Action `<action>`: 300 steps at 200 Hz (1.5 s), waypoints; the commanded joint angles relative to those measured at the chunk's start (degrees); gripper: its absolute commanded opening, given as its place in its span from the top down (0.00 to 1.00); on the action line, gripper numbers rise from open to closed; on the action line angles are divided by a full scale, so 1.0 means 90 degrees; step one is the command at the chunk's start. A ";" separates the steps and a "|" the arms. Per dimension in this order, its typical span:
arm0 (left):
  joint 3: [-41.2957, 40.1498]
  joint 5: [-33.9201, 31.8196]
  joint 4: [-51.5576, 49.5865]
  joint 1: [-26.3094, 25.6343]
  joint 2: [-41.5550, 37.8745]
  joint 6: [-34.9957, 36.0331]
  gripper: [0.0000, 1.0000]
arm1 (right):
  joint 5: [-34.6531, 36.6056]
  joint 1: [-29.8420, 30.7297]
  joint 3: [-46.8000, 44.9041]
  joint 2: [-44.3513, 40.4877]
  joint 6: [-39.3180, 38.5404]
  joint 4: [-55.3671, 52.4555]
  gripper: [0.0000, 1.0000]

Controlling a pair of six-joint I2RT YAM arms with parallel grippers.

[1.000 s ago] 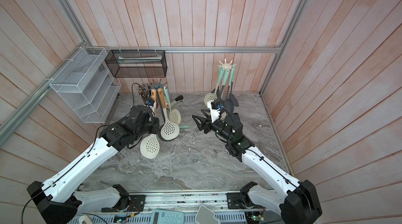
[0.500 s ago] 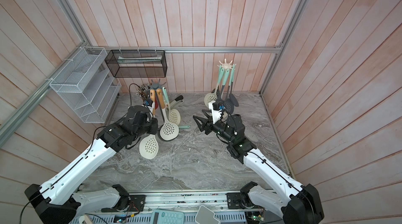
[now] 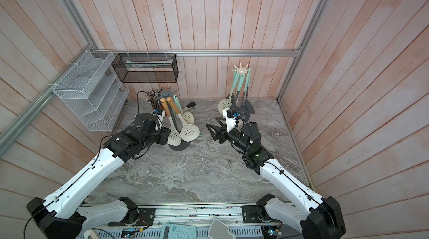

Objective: Hang the skimmer on the kitchen utensil rack
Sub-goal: Hang the skimmer on the rack, then pick up the skimmer from the center of the board.

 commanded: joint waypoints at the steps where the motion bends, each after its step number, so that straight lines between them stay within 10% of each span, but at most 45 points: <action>1: -0.0228 0.0463 0.0216 0.0284 -0.0322 -0.0031 0.46 | -0.0049 0.0034 0.0007 0.0004 -0.0066 -0.0020 0.33; 151: -0.1753 0.2109 0.1179 0.2434 -0.1033 -0.1287 0.22 | 0.0010 0.0111 -0.0508 0.0355 0.0022 0.0526 0.32; 300: -0.2215 0.0542 0.1873 0.2709 0.0821 -0.2411 0.23 | -0.0212 0.0123 -0.1562 0.0278 0.0595 0.1438 0.32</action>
